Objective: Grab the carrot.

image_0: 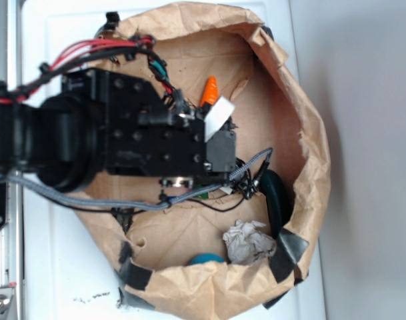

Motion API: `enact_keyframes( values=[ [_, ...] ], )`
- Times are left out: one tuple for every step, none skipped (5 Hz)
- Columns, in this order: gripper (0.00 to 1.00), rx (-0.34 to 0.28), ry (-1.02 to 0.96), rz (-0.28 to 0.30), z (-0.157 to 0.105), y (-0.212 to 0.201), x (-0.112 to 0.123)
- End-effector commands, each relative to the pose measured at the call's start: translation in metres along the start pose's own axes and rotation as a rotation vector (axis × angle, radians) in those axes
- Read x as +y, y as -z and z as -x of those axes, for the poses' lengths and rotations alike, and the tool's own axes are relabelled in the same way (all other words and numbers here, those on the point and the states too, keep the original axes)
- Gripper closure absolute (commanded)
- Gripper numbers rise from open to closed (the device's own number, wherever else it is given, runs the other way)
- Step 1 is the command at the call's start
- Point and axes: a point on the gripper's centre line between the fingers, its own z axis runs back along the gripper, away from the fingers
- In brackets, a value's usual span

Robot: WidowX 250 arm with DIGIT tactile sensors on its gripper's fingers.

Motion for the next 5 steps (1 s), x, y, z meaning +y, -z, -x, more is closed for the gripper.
enact_keyframes(
  values=[
    [1.00,0.017,-0.016,0.107,-0.009,-0.072,-0.010],
    [1.00,0.043,-0.036,0.102,-0.017,-0.120,-0.018],
    [1.00,0.043,-0.023,0.086,-0.018,-0.155,-0.021],
    [1.00,0.066,0.014,0.017,-0.019,-0.173,-0.022],
    [1.00,0.072,0.049,-0.020,-0.017,-0.172,-0.017]
  ],
)
